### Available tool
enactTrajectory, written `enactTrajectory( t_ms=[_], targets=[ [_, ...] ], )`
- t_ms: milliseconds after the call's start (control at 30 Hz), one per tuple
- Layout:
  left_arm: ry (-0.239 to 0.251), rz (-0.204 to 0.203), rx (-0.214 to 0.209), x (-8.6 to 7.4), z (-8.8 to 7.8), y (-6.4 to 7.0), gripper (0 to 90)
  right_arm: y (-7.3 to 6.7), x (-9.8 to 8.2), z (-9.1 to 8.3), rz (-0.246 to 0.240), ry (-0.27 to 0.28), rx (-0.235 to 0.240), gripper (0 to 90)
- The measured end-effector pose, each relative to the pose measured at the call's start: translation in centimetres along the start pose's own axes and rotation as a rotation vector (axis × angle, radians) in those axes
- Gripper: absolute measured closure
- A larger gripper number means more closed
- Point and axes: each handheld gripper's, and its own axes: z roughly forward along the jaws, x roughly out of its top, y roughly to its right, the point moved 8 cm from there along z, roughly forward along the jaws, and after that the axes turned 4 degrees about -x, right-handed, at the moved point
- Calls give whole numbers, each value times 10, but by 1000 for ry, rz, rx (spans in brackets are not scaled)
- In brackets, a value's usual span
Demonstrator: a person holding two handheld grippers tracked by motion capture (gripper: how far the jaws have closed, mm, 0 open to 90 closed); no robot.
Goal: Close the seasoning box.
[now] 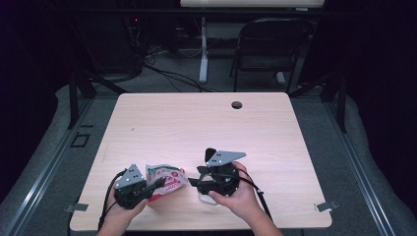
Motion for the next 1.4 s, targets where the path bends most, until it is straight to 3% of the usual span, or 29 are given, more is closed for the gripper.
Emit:
enactTrajectory(
  t_ms=[133, 233, 367, 667, 767, 967, 1100, 1400],
  targets=[
    [-9, 6, -13, -3, 2, 5, 888, -11, 4, 9, -21, -3, 35, 480],
    [-13, 10, -26, -4, 6, 9, 888, -14, 3, 15, -34, -18, 36, 485],
    [-15, 10, -33, -5, 7, 11, 890, -16, -3, 26, -56, -62, 26, 543],
    [-22, 5, -42, -6, 8, 13, 891, -19, -10, 41, -55, -119, 30, 679],
    [-24, 7, -44, -6, 9, 13, 890, -18, -11, 41, -51, -129, 32, 697],
    [-21, 9, -47, -6, 10, 14, 882, -19, -15, 43, -49, -166, 44, 839],
    [-15, 3, -49, -6, 10, 13, 871, -19, -17, 43, -56, -184, 47, 884],
    [-8, 12, -43, -8, 8, 11, 789, -20, -16, 44, -69, -168, 46, 900]
  ],
)
